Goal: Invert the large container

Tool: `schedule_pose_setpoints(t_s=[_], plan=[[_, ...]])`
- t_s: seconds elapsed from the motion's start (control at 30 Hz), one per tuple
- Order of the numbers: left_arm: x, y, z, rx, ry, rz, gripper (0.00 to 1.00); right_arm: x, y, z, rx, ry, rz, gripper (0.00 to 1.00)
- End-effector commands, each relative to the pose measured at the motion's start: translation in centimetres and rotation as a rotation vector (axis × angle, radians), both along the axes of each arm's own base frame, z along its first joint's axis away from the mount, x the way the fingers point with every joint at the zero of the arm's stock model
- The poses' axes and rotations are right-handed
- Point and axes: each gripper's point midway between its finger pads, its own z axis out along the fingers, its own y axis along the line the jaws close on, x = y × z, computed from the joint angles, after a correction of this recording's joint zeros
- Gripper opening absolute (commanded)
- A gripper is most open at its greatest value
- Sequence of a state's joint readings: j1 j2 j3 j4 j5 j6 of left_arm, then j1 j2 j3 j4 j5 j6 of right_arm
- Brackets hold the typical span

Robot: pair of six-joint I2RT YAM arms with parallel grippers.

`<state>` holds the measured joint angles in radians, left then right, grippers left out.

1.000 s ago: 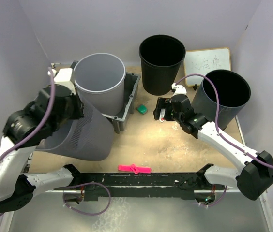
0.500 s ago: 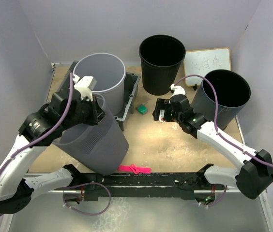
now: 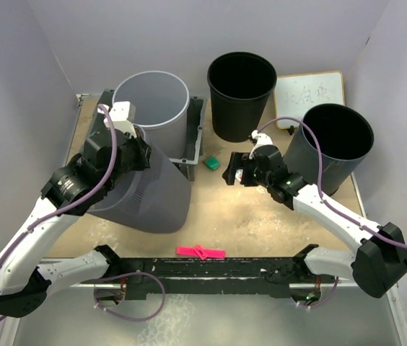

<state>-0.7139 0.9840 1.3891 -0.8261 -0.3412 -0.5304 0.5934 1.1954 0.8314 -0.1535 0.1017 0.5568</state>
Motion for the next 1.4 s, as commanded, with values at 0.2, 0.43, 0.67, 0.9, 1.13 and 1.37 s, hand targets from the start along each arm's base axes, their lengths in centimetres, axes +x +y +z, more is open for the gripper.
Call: schedule_pose_setpoints(t_s=[0.2, 0.43, 0.67, 0.9, 1.13, 1.37], plan=[[5.3, 3.4, 7.2, 0.078, -0.302, 0.274, 0.0, -0.3, 4.7, 1.5, 0.193, -0.003, 0.166, 1.0], [5.4, 2.0, 6.5, 0.054, -0.234, 0.22, 0.0, -0.7, 1.5, 2.1, 0.086, 0.022, 0.047, 1.0], [1.2, -5.9, 5.9, -0.289, -0.072, -0.152, 0.0, -0.3, -4.9, 7.9, -0.071, -0.155, -0.161, 1.0], [-1.4, -8.8, 8.4, -0.567, -0.072, -0.304, 0.0, -0.2, -9.7, 14.9, -0.178, -0.323, -0.308, 1.0], [-1.6, -9.9, 4.7, -0.838, -0.04, -0.305, 0.0, -1.2, -11.2, 18.0, -0.173, -0.392, -0.343, 1.0], [-1.1, -8.2, -1.4, -0.827, -0.034, -0.199, 0.0, -3.3, -10.6, 15.8, -0.159, -0.281, -0.269, 1.0]])
